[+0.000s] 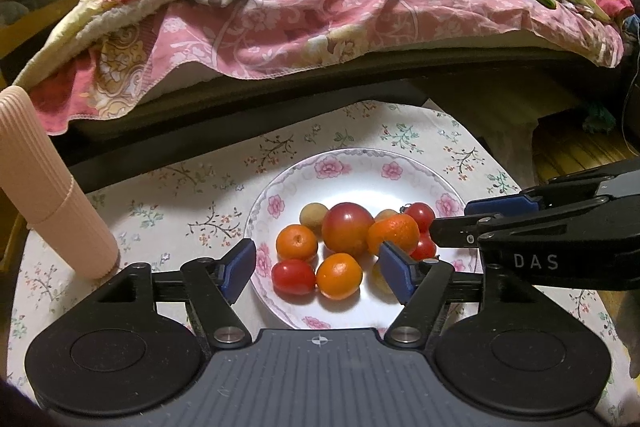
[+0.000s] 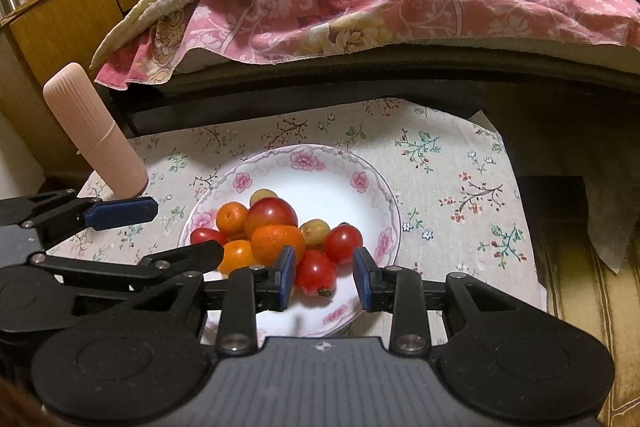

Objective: Organize fruits
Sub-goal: 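Lower the tomatoes into the plate and open the left then right tool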

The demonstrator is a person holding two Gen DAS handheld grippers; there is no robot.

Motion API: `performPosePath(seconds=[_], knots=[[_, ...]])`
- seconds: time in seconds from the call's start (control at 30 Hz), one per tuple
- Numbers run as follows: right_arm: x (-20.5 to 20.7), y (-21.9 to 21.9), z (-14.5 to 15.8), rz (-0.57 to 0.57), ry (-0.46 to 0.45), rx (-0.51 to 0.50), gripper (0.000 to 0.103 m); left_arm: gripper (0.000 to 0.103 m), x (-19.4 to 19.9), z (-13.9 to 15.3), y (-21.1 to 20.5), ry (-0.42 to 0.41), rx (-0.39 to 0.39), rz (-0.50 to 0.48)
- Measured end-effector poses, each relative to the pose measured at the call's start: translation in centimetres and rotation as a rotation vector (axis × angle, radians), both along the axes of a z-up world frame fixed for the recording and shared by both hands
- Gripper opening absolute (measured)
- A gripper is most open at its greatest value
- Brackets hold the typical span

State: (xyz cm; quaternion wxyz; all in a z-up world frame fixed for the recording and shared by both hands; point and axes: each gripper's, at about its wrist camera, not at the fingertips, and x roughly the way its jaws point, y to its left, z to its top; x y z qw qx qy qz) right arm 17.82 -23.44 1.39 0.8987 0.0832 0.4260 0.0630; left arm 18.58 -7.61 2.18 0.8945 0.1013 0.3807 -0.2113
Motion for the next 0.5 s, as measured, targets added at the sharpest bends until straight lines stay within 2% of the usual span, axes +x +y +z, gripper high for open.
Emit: performPosePath(seconds=[0.5], knots=[[-2.4,0.4,0.6,-0.019,0.0,0.006,0.034,0.077,-2.0,0.7,0.2,-0.014,0.02,0.007]])
